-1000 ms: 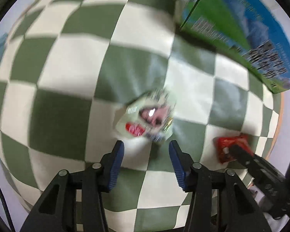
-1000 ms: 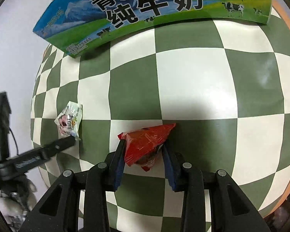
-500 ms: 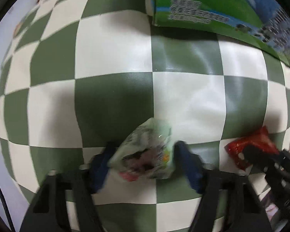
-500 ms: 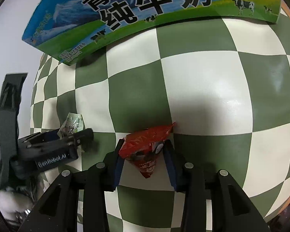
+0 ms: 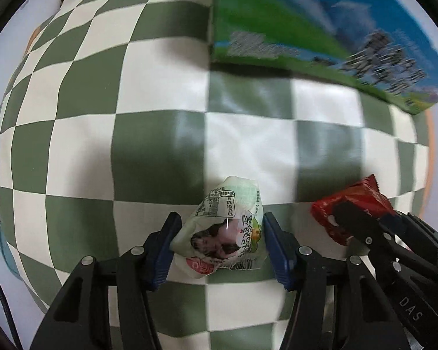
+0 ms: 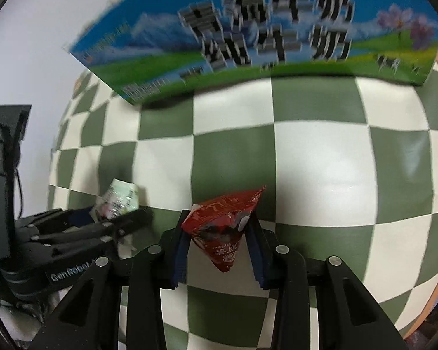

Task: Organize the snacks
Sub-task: 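Carry both packets into the cardboard box and open both grippers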

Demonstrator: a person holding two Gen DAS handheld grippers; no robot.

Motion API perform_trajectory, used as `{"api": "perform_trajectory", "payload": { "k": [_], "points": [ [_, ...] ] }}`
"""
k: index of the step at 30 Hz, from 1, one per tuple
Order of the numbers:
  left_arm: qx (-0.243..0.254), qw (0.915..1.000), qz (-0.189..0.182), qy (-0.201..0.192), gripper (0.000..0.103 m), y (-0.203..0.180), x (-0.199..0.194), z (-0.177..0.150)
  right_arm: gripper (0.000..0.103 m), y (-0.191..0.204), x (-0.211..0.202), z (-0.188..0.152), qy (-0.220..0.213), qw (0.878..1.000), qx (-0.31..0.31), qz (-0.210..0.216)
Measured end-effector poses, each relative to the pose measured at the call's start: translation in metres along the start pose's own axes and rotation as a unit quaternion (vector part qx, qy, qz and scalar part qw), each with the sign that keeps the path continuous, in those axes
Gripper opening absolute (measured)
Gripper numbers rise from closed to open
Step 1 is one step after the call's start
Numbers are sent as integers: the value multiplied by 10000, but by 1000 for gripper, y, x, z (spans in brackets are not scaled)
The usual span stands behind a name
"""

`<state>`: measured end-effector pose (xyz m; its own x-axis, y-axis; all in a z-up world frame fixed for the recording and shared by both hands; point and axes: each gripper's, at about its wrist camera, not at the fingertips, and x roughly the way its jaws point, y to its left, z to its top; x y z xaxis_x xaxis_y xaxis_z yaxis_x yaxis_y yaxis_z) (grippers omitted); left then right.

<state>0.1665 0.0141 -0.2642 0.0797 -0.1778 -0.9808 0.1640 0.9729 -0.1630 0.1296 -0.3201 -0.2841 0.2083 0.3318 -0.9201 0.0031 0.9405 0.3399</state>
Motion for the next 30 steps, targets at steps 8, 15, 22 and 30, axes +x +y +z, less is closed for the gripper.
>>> {"api": "perform_trajectory", "payload": {
  "k": [8,15,22,30],
  "points": [
    [168,9952,-746,-616,54,-47,-72,34,39,-14,-93,25,-755,9970,-56,175],
    [607,9883,-774,-1163,54,-53,-136,113,39,-39,-164,82,-1445,9893,112,149],
    [693,9927,-160,-975,55,-57,-107,176,39,-60,-155,154,-1330,9908,167,-191],
    [285,9994,77,-165,56,-23,-48,213,82,-79,-88,194,-243,9968,506,-561]
  ]
}}
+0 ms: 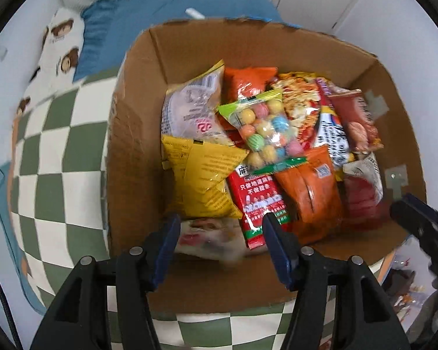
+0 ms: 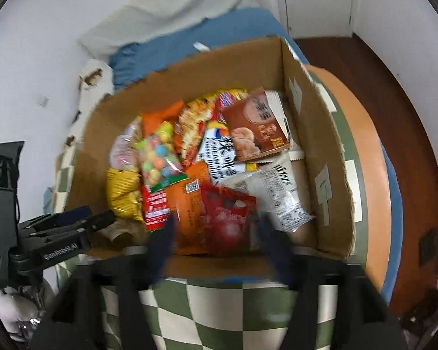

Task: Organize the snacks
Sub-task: 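Carry both packets into the cardboard box and open both grippers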

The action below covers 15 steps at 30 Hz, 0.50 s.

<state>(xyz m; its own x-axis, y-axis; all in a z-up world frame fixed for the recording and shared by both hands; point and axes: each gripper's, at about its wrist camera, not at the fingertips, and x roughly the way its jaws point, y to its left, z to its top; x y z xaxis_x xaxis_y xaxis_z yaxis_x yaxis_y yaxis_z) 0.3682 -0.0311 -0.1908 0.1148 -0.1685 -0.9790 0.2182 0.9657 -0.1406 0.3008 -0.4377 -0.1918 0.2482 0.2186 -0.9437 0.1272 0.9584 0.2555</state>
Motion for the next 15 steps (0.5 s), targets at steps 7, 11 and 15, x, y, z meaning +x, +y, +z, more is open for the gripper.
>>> {"api": "perform_trajectory", "payload": {
  "k": [7,11,15],
  "points": [
    [-16,9999,87,-105,92,2,4,4,98,10,18,14,148,9968,-375,-692],
    [-23,9998,160,-139,94,1,5,3,99,11,23,18,169,9927,-608,-1030],
    [-70,9996,208,-187,94,2,5,2,99,11,26,15,150,9907,-672,-1173]
  ]
}}
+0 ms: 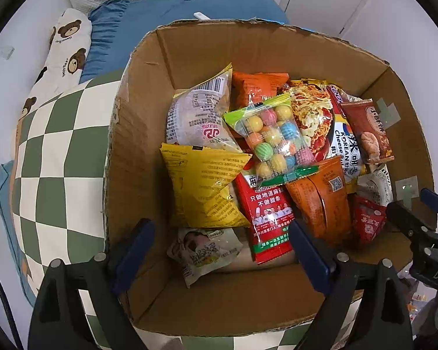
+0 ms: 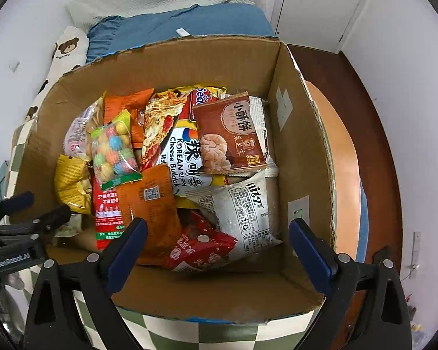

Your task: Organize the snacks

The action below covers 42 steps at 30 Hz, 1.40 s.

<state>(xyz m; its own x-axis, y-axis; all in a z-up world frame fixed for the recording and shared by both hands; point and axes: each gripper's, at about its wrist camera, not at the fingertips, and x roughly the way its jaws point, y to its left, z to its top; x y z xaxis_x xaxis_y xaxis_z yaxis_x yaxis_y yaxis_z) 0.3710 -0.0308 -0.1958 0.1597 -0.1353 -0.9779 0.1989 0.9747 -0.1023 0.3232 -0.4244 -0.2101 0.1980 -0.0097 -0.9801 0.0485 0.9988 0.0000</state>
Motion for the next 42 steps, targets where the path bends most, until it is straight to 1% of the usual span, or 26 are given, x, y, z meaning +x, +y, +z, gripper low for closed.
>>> {"api": "perform_trajectory", "payload": {
  "k": [5,11,14,20,26,31,33,38,42],
  "points": [
    [-66,9999,34,-80,94,1,-3,-2,100,0,4,-3,-10,10000,52,-27],
    [-95,9997,43,-232,94,-1,-14,-5,100,2,0,-4,-144,9998,102,-13],
    [-76,9994,15,-340,94,-4,-25,-9,100,4,-11,-7,-282,9995,111,26],
    [-5,9974,24,-721,94,-13,-58,-23,100,9,-41,-18,-627,9980,51,83],
    [28,9928,57,-1199,94,-19,-101,-43,100,6,-77,-39,-947,9953,78,167],
    [20,9867,153,-1619,94,-21,-141,-69,101,3,-122,-66,-1353,9906,56,210],
    [19,9840,182,-1770,94,-22,-156,-82,101,3,-141,-77,-1517,9882,38,221],
    [-11,9794,186,-2008,94,-24,-185,-113,102,6,-188,-110,-1936,9808,-83,220],
    [-62,9720,303,-2331,94,-23,-212,-141,103,8,-220,-135,-2206,9750,-154,233]
  ]
}}
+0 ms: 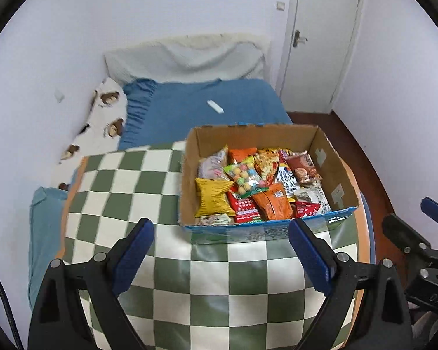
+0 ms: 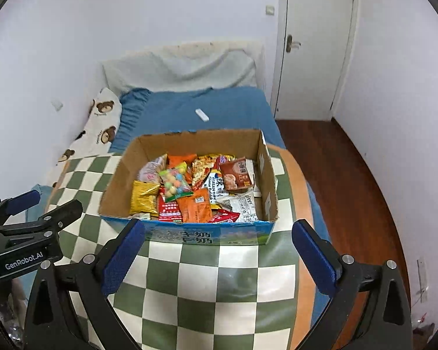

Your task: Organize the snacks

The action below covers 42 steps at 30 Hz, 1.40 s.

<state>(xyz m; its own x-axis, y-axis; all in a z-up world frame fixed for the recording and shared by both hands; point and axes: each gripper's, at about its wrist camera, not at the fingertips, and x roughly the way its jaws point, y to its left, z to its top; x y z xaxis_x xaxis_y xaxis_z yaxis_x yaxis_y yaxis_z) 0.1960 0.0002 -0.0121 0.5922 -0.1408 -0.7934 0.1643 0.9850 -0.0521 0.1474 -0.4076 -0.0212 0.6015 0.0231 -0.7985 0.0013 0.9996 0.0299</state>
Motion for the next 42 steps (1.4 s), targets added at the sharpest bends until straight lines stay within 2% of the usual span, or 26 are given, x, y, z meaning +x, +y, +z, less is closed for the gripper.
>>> {"api": "perform_trajectory", "payload": {
  "k": [11,18,23,28,32,33,35,42],
  "points": [
    [-139,9991,50,-392,94,5,-72,-30,103,3,-89,-24,-580,9983,20,103],
    [-26,9982,112,-582,94,-3,-105,-45,103,5,-119,-37,-800,9968,-3,64],
    [33,9977,125,-671,94,-10,-114,-48,103,5,-135,-42,-898,9959,-46,60],
    [-4,9973,143,-714,94,-11,-113,-48,103,2,-134,-43,-932,9956,-54,16],
    [-24,9971,295,-708,94,-12,-102,-43,103,-2,-123,-40,-974,9952,-76,-84],
    [-41,9970,324,-698,95,-12,-97,-41,103,-3,-119,-39,-975,9951,-73,-116],
    [-63,9970,330,-704,103,-12,-90,-38,103,-5,-109,-36,-953,9953,-70,-185],
    [-113,9961,519,-711,103,-13,-59,-22,103,-12,-70,-27,-914,9956,37,-202]
  ]
}}
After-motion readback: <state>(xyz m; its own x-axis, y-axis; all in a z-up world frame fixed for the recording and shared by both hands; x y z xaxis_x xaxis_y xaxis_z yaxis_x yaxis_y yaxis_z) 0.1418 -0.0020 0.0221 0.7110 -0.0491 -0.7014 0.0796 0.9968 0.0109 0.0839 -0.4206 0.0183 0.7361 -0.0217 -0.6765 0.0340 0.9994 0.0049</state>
